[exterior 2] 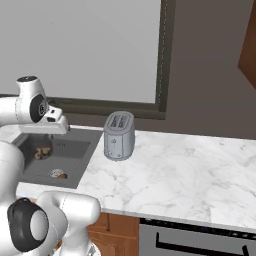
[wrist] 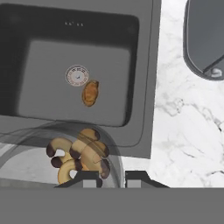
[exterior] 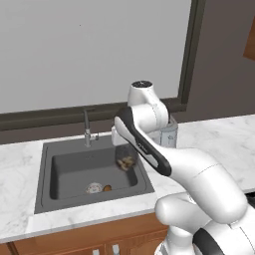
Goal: Pick the jar and glass cup and place them in the sink. Then turn on the water.
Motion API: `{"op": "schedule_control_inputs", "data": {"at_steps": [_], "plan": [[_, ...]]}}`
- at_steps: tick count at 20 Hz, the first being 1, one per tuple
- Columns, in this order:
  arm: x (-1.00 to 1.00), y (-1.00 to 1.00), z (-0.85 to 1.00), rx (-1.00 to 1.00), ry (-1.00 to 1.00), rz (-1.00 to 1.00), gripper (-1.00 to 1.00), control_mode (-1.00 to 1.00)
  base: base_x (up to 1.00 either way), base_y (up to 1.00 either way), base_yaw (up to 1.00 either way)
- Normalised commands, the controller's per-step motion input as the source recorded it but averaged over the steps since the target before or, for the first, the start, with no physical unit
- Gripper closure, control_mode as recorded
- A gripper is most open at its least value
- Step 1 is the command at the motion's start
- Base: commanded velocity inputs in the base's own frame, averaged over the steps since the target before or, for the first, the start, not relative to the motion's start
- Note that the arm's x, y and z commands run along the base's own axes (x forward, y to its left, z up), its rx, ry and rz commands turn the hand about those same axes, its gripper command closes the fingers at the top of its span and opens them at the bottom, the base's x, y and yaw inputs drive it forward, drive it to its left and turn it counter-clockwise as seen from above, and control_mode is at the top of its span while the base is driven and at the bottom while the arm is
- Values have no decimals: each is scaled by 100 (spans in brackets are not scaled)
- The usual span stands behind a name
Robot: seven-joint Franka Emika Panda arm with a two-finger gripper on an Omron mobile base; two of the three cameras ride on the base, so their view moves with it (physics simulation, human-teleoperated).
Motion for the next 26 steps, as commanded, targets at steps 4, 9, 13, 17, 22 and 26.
{"op": "schedule_control_inputs", "data": {"at_steps": [4, 9, 13, 17, 22, 26], "plan": [[8, 33, -2, 0, 0, 8, 100, -100, 0, 0, 0], [15, 29, -4, 0, 0, 11, 100, -100, 0, 0, 0], [3, 37, -18, 0, 3, 10, 100, -100, 0, 0, 0], [1, 46, -28, 0, 10, 11, 100, -100, 0, 0, 0], [7, 46, -33, 0, 9, 10, 100, -100, 0, 0, 0], [26, 43, -27, 0, 2, 4, 100, -100, 0, 0, 0]]}}
